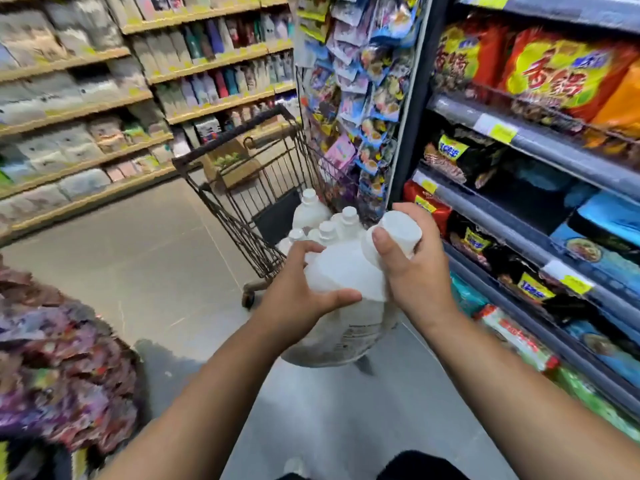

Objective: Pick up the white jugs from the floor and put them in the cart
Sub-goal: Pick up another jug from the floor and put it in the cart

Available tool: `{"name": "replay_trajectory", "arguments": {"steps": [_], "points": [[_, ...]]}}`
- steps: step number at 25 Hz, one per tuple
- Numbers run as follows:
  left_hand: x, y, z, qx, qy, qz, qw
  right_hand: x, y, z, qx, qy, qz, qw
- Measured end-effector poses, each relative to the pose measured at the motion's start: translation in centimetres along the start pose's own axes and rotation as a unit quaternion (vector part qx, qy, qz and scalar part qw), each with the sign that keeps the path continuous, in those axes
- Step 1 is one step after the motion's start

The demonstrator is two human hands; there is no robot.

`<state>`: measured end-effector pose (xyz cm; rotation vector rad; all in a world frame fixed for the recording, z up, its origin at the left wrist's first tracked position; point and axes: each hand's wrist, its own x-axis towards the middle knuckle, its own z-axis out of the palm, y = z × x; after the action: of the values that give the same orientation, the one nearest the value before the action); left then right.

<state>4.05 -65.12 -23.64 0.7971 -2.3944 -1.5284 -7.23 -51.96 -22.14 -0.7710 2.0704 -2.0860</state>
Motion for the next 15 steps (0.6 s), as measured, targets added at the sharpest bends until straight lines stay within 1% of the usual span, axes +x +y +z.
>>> {"name": "replay_trajectory", "arguments": {"steps": [4, 8, 12, 15], "points": [[6.2, -0.9, -0.3, 0.021, -0.061, 0.017, 0.998, 3.1, 2.6, 0.8, 0.007, 0.045, 0.04, 0.998], [12.1, -1.3, 1.7, 0.034, -0.112, 0.029, 0.993, 6.8, 5.7, 0.0, -0.013, 0.076, 0.068, 0.995], [16.2, -2.0, 4.4, 0.033, -0.143, 0.011, 0.989, 9.5, 8.5, -1.5, -0.043, 0.069, 0.085, 0.993], [18.9, -2.7, 6.1, 0.041, -0.161, 0.006, 0.986, 11.2, 11.0, -2.8, -0.07, 0.057, 0.128, 0.988]]}}
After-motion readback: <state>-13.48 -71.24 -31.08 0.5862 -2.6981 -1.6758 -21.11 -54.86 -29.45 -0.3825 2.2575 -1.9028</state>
